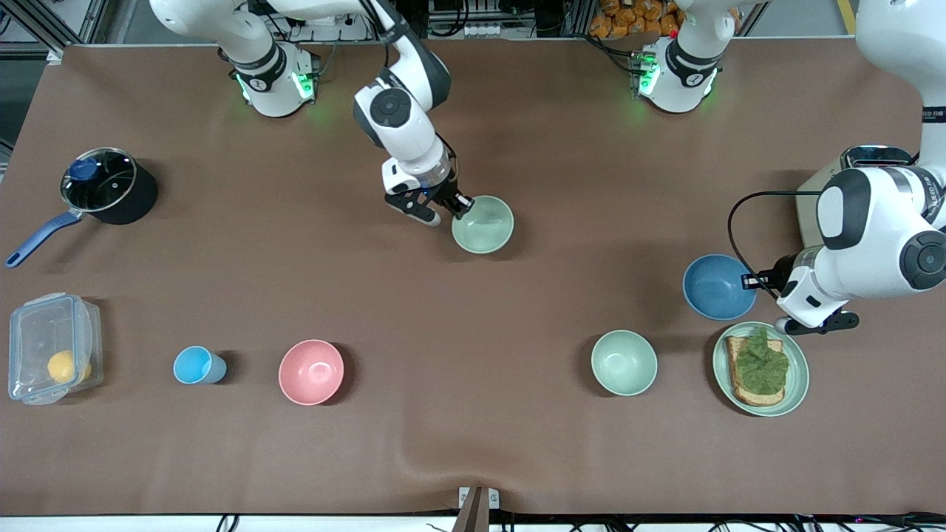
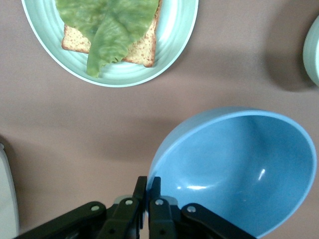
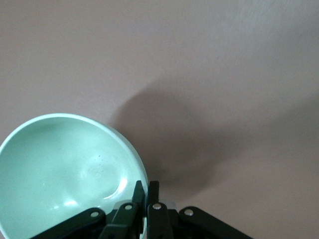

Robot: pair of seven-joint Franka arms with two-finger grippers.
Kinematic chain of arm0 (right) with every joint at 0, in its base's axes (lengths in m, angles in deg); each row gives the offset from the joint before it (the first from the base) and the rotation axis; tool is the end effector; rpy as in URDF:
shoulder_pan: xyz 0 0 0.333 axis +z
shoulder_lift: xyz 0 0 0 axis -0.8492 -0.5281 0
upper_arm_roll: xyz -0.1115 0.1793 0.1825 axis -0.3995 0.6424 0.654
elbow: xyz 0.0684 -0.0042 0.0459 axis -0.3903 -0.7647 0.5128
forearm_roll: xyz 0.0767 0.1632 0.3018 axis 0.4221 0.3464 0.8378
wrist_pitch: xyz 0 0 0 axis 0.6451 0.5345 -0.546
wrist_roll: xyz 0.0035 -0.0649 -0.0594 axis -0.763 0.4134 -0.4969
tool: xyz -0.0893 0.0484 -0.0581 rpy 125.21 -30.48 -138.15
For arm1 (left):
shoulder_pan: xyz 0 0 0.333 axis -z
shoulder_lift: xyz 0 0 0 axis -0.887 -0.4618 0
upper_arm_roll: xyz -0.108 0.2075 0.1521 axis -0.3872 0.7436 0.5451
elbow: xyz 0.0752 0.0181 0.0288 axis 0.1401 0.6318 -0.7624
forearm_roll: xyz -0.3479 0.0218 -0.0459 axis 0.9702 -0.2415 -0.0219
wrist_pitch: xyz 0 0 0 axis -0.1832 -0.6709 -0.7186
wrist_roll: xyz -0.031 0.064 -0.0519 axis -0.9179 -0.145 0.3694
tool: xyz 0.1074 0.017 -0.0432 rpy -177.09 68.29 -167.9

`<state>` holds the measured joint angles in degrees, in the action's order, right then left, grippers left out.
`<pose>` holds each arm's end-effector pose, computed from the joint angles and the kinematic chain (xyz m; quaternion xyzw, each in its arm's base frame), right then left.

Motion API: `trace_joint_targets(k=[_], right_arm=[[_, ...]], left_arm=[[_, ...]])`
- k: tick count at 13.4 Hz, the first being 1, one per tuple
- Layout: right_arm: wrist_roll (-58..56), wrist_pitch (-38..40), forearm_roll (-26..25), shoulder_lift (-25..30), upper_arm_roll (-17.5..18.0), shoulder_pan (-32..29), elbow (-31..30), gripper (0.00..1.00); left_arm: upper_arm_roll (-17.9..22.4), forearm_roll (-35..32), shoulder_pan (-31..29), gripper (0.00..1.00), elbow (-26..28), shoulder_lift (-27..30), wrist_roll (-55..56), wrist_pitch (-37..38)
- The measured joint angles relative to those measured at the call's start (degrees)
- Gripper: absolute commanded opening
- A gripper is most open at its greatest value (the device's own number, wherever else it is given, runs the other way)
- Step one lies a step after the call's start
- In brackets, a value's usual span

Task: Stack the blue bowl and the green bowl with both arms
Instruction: 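Carry the green bowl with the right gripper toward the table center, then lower the green bowl onto the table and open the right gripper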

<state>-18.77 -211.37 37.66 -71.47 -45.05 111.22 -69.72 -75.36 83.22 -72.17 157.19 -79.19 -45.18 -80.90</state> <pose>0.3610 0.4232 0.2319 -0.9513 0.2796 0.0002 0.1299 0.5716 0.0044 0.3070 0.9924 0.0532 -0.1096 0.0177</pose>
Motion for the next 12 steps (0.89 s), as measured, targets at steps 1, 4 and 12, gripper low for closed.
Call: trace_joint_targets(k=[1, 4, 12], right_arm=[[0.82, -0.73, 0.0, -0.99, -0.56, 1.25, 0.02, 0.0], [3.06, -1.22, 0.0, -2.88, -5.58, 7.12, 0.28, 0.0], [4.66, -1.22, 0.0, -4.68, -11.25, 13.29, 1.33, 0.47]], left_arm=[[-0.26, 0.0, 0.01, 0.0, -0.27, 0.01, 0.09, 0.37], [-1.34, 0.0, 0.04, 0.0, -1.75, 0.01, 2.6, 2.21], [-4.16, 0.0, 0.54, 0.0, -3.04, 0.24, 6.89, 3.35]])
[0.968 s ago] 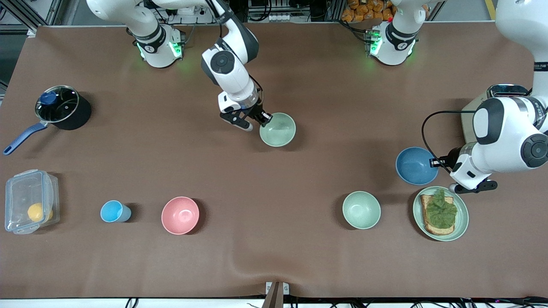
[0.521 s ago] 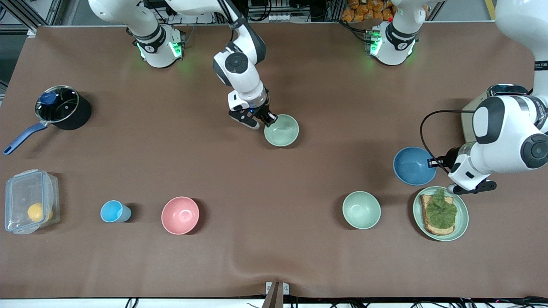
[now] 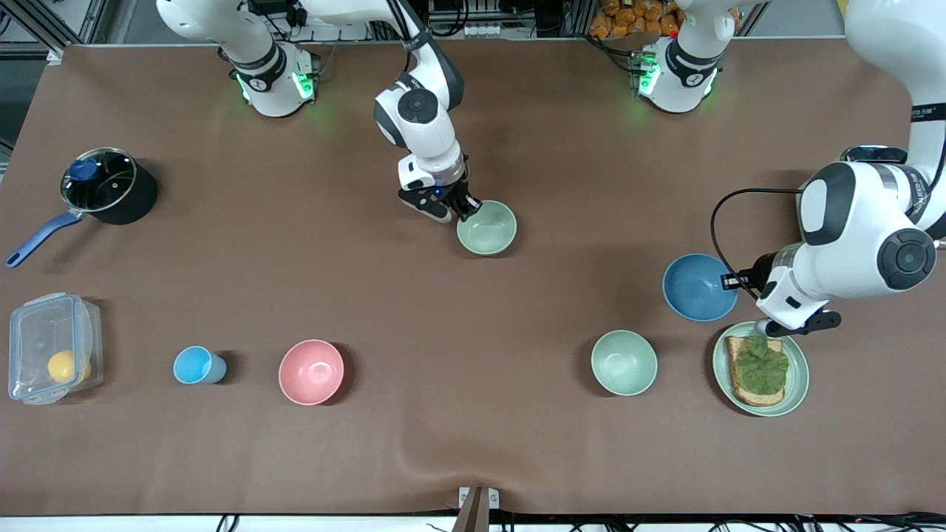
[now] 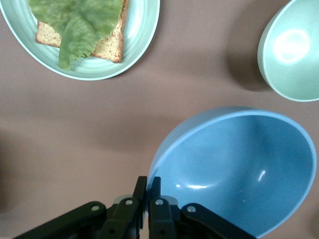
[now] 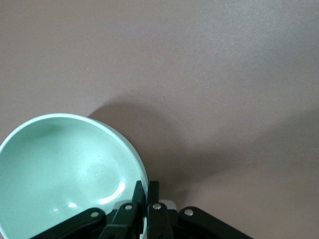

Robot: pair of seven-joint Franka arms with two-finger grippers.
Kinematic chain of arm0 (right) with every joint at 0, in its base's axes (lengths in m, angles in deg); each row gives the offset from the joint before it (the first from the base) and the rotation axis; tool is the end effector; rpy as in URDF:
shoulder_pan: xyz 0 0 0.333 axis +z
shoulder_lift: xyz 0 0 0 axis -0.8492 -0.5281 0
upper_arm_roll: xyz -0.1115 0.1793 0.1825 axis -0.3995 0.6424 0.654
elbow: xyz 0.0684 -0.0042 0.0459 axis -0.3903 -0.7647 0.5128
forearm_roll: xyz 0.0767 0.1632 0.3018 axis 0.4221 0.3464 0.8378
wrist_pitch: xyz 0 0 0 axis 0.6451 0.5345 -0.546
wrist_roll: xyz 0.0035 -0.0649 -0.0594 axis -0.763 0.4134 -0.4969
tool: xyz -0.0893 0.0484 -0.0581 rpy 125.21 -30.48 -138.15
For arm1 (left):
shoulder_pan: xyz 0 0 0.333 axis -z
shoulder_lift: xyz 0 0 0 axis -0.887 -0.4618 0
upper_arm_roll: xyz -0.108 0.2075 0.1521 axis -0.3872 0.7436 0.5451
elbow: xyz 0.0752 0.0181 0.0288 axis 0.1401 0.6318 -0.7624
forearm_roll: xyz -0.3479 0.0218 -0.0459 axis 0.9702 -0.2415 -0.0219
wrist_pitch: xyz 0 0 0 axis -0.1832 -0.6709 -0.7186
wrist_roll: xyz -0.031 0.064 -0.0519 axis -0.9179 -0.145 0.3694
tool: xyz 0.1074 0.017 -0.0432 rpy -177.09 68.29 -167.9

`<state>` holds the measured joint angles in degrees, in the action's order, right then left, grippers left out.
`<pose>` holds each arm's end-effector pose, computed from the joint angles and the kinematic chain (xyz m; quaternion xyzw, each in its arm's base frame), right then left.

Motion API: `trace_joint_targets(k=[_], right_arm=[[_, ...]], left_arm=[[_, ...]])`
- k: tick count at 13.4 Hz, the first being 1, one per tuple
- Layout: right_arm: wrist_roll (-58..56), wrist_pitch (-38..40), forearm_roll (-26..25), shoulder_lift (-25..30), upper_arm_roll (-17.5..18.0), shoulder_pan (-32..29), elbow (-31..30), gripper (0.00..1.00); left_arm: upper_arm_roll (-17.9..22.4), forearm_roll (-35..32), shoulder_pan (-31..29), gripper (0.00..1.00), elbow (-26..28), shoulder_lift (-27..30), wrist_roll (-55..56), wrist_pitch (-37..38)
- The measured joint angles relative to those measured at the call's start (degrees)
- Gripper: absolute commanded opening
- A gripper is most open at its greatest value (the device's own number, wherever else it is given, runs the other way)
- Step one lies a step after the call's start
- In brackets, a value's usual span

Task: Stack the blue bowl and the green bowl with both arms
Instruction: 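Lower the green bowl onto the table and open the right gripper, then withdraw the right gripper while the left gripper carries the blue bowl over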

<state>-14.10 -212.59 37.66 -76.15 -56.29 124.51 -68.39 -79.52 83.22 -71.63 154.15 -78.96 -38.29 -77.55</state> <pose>0.3475 0.4370 0.2053 -0.9513 0.2893 -0.0322 0.1015 0.5756 -0.0386 0.3296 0.9909 0.0737 -0.1108 0.0196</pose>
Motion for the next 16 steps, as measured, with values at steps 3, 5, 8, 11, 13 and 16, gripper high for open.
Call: trace_joint_targets(k=[3, 5, 8, 11, 13, 16], right_arm=[[0.14, 0.0, 0.0, -0.05, -0.11, 0.0, 0.29, 0.88], [0.22, 0.0, 0.01, -0.05, -0.28, 0.0, 0.6, 1.0], [0.34, 0.07, 0.04, -0.05, -0.55, -0.01, 1.45, 1.0], [0.9, 0.18, 0.19, -0.04, -0.85, -0.41, 1.96, 1.0], [3.34, 0.38, 0.32, -0.05, -1.11, -1.16, 2.17, 1.0], [7.27, 2.71, 0.36, -0.04, -1.23, -3.48, 3.49, 1.0]], left_arm=[[-0.01, 0.0, -0.03, 0.0, -0.08, 0.49, 0.0, 0.38], [-0.24, 0.11, -0.05, 0.0, -0.13, 0.92, 0.0, 1.07], [-0.55, 0.82, -0.14, 0.0, -0.45, 1.87, 0.0, 2.95], [-0.59, 1.85, -0.19, 0.0, -0.59, 2.55, 0.0, 4.49], [-0.75, 2.83, -0.16, 0.0, -0.74, 2.77, 0.0, 4.67], [-1.66, 4.35, -0.12, 0.0, -0.79, 2.9, 0.17, 4.75]])
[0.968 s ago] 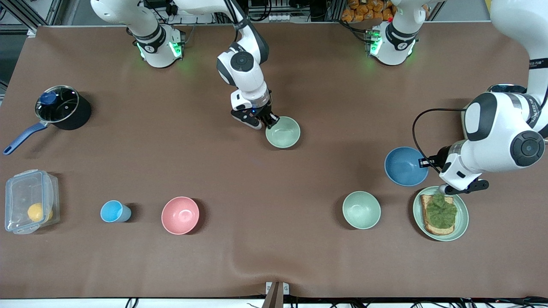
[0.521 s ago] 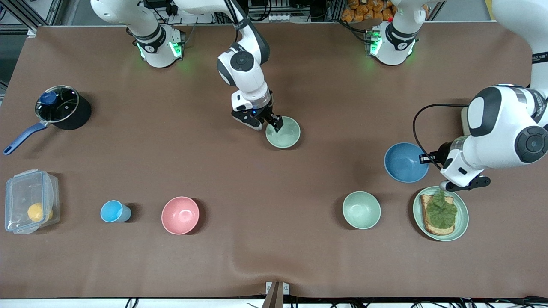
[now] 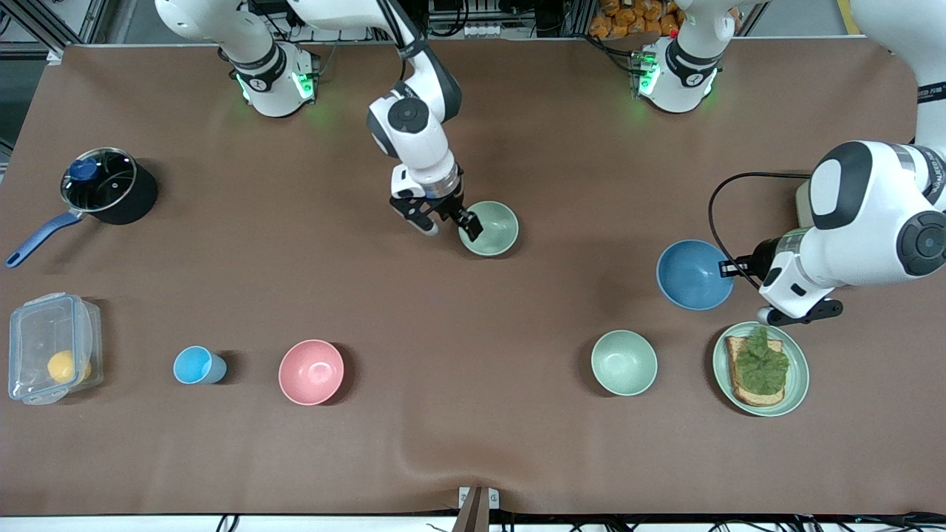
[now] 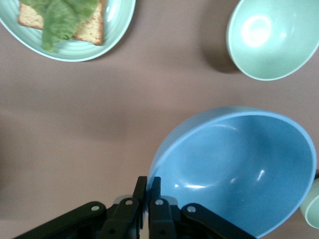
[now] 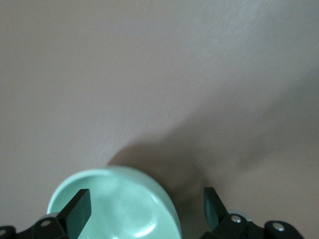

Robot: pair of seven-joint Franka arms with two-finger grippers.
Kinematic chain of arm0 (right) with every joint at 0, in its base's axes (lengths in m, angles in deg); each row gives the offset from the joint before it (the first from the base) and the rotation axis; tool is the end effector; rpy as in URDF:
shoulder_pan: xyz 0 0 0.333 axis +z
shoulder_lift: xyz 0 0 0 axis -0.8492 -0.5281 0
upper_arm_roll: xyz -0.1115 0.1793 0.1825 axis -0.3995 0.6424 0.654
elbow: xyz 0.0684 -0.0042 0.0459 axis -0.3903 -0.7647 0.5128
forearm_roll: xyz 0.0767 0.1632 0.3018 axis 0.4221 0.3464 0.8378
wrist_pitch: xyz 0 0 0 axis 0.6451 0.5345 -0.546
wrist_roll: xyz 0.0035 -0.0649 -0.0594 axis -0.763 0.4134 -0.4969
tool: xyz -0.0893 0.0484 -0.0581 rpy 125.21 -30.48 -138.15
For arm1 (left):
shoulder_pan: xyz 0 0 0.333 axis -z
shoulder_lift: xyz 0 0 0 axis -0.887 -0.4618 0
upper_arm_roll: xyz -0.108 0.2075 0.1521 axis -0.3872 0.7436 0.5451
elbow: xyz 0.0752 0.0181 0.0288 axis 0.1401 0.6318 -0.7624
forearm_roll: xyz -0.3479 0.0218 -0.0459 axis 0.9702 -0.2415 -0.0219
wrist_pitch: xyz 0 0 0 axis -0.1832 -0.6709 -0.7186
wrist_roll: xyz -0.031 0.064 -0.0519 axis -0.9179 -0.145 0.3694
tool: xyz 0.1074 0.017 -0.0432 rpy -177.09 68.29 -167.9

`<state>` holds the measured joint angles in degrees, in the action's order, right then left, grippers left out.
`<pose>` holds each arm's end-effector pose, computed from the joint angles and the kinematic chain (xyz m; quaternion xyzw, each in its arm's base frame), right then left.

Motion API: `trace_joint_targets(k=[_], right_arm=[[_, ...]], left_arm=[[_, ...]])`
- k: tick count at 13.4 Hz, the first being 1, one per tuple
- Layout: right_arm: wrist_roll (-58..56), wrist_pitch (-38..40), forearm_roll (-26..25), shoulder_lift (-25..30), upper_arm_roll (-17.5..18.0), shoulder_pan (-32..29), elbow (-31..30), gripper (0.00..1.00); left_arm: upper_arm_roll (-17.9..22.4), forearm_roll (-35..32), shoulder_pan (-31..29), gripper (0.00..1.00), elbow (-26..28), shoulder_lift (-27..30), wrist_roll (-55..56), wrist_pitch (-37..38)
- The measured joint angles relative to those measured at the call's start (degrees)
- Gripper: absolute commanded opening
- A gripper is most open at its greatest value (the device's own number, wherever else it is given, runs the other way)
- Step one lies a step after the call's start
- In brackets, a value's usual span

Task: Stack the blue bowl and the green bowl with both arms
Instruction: 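Withdraw the right gripper while the left gripper carries the blue bowl over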

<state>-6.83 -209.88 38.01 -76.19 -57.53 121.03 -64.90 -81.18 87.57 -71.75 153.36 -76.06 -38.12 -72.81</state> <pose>0.3898 0.4218 0.2234 -0.9163 0.3837 -0.0294 0.1112 0.5653 -0.0590 0.3604 0.9881 0.0734 -0.1258 0.0500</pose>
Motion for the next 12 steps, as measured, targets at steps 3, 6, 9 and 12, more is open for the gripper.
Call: trace_joint_targets(k=[3, 6, 9, 12], right_arm=[[1.13, 7.26, 2.65, 0.02, -0.02, -2.7, 3.21, 1.0], [0.29, 10.04, 9.4, -0.26, -0.01, -5.32, 4.25, 1.0], [-1.92, 10.29, 12.14, -1.1, 0.2, -7.01, 4.26, 1.0], [-3.59, 10.64, 17.35, -3.01, 2.09, -9.37, 5.14, 1.0]], left_arm=[[-1.67, 0.31, -0.01, 0.0, -0.01, 0.02, 2.32, 0.3], [-4.37, 0.31, -0.01, 0.0, -0.09, 0.24, 6.7, 1.4], [-6.95, 0.31, 0.04, 0.0, -0.15, 0.66, 10.51, 2.15], [-7.92, 0.32, 0.08, 0.0, -0.13, 0.77, 11.73, 2.41]])
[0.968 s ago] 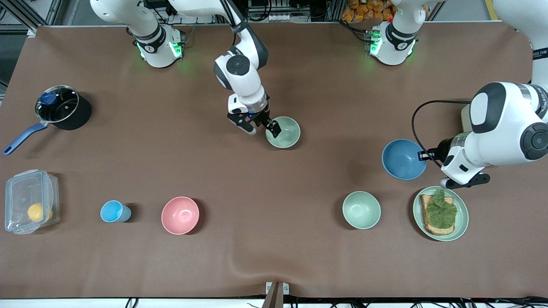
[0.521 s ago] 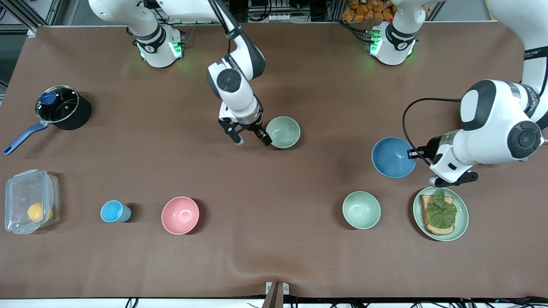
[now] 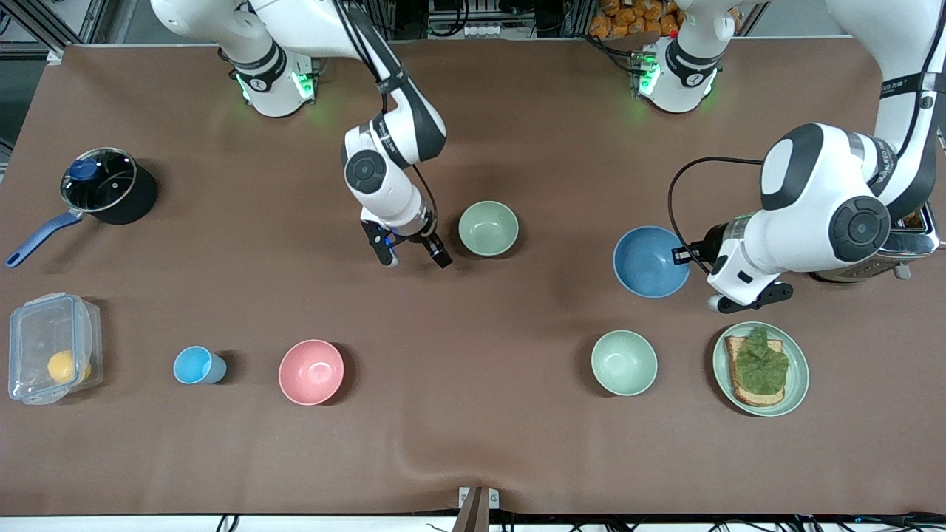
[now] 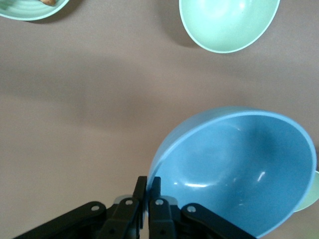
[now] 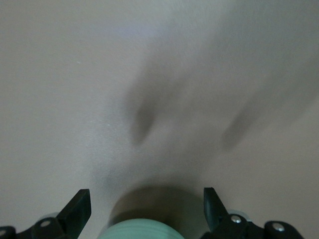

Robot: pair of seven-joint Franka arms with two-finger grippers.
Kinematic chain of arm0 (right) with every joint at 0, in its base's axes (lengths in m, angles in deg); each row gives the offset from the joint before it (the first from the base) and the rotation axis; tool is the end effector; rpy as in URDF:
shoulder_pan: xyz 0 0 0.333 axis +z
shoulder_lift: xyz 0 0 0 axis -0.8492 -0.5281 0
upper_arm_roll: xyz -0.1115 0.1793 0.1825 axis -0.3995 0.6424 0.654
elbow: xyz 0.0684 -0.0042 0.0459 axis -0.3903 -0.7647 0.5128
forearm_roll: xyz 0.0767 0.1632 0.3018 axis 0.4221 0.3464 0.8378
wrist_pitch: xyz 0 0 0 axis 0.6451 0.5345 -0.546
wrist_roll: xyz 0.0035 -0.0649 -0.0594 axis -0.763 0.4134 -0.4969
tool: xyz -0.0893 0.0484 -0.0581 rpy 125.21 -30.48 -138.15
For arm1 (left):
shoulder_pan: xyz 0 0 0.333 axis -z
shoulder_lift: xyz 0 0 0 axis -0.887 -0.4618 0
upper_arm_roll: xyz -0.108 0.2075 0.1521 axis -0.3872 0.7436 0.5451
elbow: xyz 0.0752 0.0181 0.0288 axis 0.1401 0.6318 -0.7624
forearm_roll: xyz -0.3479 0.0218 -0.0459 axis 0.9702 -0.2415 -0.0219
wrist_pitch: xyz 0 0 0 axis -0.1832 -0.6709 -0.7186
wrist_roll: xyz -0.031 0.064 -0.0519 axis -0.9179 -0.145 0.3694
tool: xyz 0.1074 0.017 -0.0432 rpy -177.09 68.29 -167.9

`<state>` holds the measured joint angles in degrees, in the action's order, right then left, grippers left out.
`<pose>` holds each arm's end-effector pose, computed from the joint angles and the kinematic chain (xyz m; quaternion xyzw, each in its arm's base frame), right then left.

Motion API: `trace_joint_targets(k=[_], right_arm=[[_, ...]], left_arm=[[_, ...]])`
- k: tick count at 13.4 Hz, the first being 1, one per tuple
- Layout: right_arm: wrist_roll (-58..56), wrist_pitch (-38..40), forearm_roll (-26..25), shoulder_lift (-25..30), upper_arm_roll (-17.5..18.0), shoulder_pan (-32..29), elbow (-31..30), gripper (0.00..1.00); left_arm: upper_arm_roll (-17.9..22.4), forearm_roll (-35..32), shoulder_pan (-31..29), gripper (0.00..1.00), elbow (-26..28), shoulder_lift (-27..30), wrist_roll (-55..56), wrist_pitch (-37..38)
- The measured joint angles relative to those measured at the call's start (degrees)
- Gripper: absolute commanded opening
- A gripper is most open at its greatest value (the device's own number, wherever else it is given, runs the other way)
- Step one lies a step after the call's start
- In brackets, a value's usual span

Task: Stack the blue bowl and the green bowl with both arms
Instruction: 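Withdraw the right gripper while the left gripper carries the blue bowl over, then lower the blue bowl into the green bowl with the left gripper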

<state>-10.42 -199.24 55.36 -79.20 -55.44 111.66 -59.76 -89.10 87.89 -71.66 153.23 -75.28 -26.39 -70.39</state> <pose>0.4388 0.3763 0.2053 -0.8473 0.5140 0.0867 0.1016 0.5466 -0.1315 0.3744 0.9827 0.1046 -0.1456 0.0462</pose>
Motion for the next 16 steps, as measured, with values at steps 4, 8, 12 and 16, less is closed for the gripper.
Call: trace_joint_targets(k=[4, 8, 12, 16], right_arm=[[-0.47, -0.02, 7.52, -5.56, 2.57, -0.17, 4.62, 1.0], [-1.04, 1.68, 9.35, -8.03, 2.93, -1.81, 7.08, 1.0], [-3.86, 6.7, 11.85, -8.02, 4.37, -6.69, 8.32, 1.0], [-4.88, 7.77, 14.8, -8.02, 4.93, -7.44, 8.89, 1.0]], left_arm=[[-0.07, 0.0, -0.16, 0.0, 0.53, -0.04, 0.23, 2.22], [-0.13, 0.4, -0.12, 0.0, 1.28, -0.18, 0.23, 2.37], [-0.25, 4.11, -0.02, 0.0, 1.68, -0.29, 0.23, 2.38], [-2.07, 5.22, 0.16, 0.0, 2.79, -0.31, 2.27, 2.14]])
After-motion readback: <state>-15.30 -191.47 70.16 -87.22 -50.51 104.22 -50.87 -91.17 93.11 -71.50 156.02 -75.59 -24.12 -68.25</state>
